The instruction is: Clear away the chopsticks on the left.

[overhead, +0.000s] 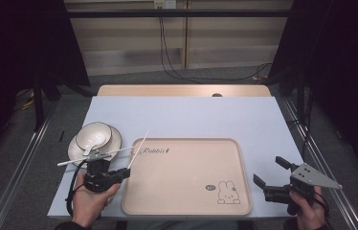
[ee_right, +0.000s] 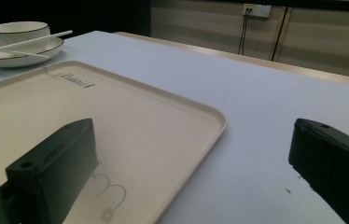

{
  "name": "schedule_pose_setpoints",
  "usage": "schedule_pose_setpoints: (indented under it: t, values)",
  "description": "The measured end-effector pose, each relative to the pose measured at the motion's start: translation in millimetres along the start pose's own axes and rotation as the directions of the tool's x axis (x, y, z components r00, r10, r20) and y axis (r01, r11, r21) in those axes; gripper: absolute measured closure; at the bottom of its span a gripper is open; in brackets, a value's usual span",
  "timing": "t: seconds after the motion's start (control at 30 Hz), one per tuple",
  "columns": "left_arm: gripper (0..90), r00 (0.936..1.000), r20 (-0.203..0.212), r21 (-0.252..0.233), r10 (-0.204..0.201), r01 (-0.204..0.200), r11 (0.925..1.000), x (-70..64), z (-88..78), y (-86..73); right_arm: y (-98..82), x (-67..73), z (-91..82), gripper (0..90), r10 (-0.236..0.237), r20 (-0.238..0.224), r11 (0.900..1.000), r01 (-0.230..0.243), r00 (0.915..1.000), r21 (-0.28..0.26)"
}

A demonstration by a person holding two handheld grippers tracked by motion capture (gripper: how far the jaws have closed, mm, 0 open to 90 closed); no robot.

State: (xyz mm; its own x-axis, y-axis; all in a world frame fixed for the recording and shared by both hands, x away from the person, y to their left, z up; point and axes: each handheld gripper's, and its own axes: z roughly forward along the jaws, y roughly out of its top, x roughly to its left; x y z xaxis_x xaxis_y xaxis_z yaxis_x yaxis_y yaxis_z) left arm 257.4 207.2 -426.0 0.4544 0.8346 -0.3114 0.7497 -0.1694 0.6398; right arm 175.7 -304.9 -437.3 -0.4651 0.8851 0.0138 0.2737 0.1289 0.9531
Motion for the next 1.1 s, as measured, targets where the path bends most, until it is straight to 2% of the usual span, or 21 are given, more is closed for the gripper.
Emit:
schedule_pose_setpoints:
  t: [0.2, 0.33, 0.47, 0.57, 0.6, 0.73, 0.87, 1.0, 1.03, 1.1]
  values:
    - [84.8, 0.9978, -0.036, 0.016, -0.056, 0.056, 0.9983, -4.3, 10.9, 6.0, -0.1, 0.1, 0.0, 0.6, 0.001, -0.001, 1.0, -0.001, 1.0, 0.001]
    - [84.8, 0.9963, -0.05, 0.026, -0.07, 0.071, 0.9971, -12.6, 16.8, 6.9, -0.1, -0.1, -0.2, 0.6, 0.001, -0.006, 1.0, -0.001, 1.0, 0.002]
    - [84.8, 0.9922, -0.061, 0.017, -0.109, 0.11, 0.9938, -15.4, 23.2, 2.7, -0.1, 0.1, -0.3, 0.6, 0.005, -0.002, 1.0, -0.005, 1.0, 0.0]
    - [84.8, 0.9888, -0.064, 0.038, -0.135, 0.138, 0.9898, -15.5, 28.8, -2.3, -0.3, 0.1, -0.5, 0.7, 0.005, -0.003, 1.0, -0.005, 1.0, 0.0]
    - [84.8, 0.9892, -0.071, 0.057, -0.128, 0.132, 0.9896, -15.3, 29.8, -3.8, -0.2, 0.1, -0.7, 0.6, 0.004, -0.006, 1.0, -0.004, 1.0, 0.001]
    - [84.7, 0.9899, -0.083, 0.07, -0.115, 0.121, 0.9902, -15.9, 33.8, -7.1, -0.3, 0.4, -0.9, 0.6, -0.003, -0.003, 1.0, 0.003, 1.0, 0.001]
    - [84.8, 0.9865, -0.091, 0.08, -0.137, 0.144, 0.9864, -14.5, 38.5, -9.8, -0.5, 0.6, -0.6, 0.7, -0.006, -0.001, 1.0, 0.006, 1.0, 0.001]
    - [84.7, 0.9874, -0.108, 0.097, -0.115, 0.126, 0.9873, -14.5, 40.3, -9.4, -0.4, 0.5, -0.4, 0.8, -0.006, -0.004, 1.0, 0.006, 1.0, 0.002]
    - [84.7, 0.9872, -0.103, 0.088, -0.122, 0.131, 0.9875, -13.5, 41.0, -9.4, -0.4, 0.7, -0.5, 0.8, -0.007, -0.006, 1.0, 0.007, 1.0, 0.003]
    - [84.7, 0.987, -0.105, 0.101, -0.121, 0.132, 0.986, -12.1, 42.5, -9.9, -0.3, 0.6, -0.4, 0.8, -0.009, -0.009, 1.0, 0.009, 0.9999, 0.003]
